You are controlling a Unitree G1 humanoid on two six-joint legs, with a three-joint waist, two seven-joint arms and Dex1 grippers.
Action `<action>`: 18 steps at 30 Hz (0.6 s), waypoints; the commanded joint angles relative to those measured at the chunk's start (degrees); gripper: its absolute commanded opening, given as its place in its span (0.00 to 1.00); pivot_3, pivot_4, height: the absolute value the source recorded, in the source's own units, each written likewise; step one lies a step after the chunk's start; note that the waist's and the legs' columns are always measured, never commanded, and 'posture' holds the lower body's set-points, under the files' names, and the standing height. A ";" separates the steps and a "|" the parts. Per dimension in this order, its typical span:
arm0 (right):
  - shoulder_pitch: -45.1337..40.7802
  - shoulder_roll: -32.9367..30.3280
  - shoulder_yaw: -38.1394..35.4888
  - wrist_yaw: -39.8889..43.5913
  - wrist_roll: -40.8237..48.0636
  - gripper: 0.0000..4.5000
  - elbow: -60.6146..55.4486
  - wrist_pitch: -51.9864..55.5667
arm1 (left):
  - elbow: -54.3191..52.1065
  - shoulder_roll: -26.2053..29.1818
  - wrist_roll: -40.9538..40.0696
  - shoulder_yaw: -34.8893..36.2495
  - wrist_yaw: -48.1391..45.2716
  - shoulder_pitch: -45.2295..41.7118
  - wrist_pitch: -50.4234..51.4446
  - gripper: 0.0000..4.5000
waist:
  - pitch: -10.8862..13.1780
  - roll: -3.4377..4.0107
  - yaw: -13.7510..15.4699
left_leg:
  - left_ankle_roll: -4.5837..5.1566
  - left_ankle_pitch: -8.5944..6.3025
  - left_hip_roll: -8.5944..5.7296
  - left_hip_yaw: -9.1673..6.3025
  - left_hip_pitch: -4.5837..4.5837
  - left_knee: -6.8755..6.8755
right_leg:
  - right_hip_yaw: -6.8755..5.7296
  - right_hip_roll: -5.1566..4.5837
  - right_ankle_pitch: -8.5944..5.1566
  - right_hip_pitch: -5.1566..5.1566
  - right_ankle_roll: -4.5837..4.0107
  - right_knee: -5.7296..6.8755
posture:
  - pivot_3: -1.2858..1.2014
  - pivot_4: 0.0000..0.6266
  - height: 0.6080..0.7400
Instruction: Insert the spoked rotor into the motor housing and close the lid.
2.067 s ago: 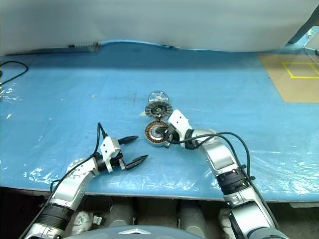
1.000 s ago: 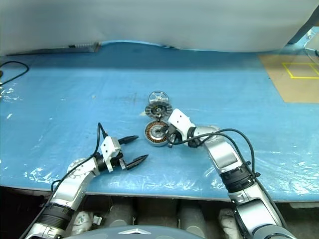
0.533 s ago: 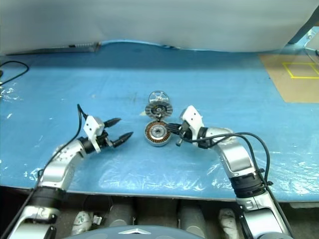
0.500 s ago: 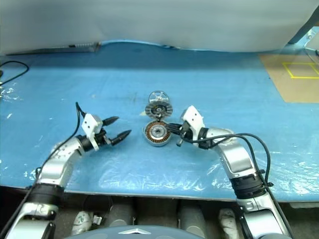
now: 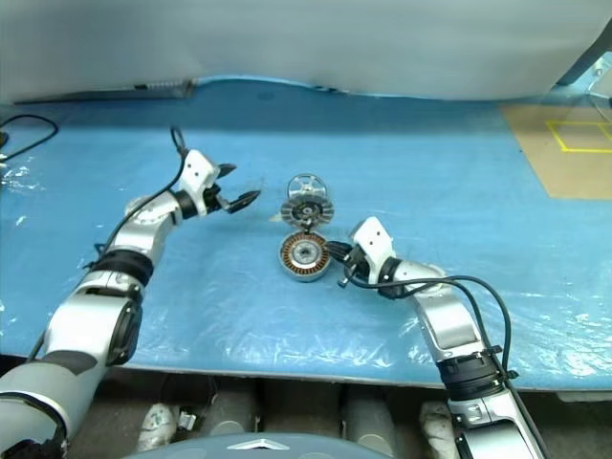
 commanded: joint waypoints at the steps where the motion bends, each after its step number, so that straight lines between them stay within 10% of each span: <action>1: 0.45 0.14 -0.66 -0.99 0.01 0.00 -1.77 -0.78 | 3.83 -2.16 2.77 -1.16 0.73 -4.09 -2.94 1.00 | 0.00 0.00 0.08 | 0.00 0.00 0.00 -0.01 0.00 -0.02 | 0.00 0.00 0.00 0.00 0.00 0.00 | 0.52 0.24 1.00; 18: 2.53 -0.40 -1.46 -3.93 0.22 0.00 -4.55 0.59 | 9.92 -9.97 11.47 -3.59 8.94 -10.04 -3.03 1.00 | 0.12 -0.19 1.17 | 0.00 0.00 -0.03 -0.06 -0.04 0.00 | -0.05 -0.02 0.04 0.01 0.07 -0.03 | 0.52 0.24 1.00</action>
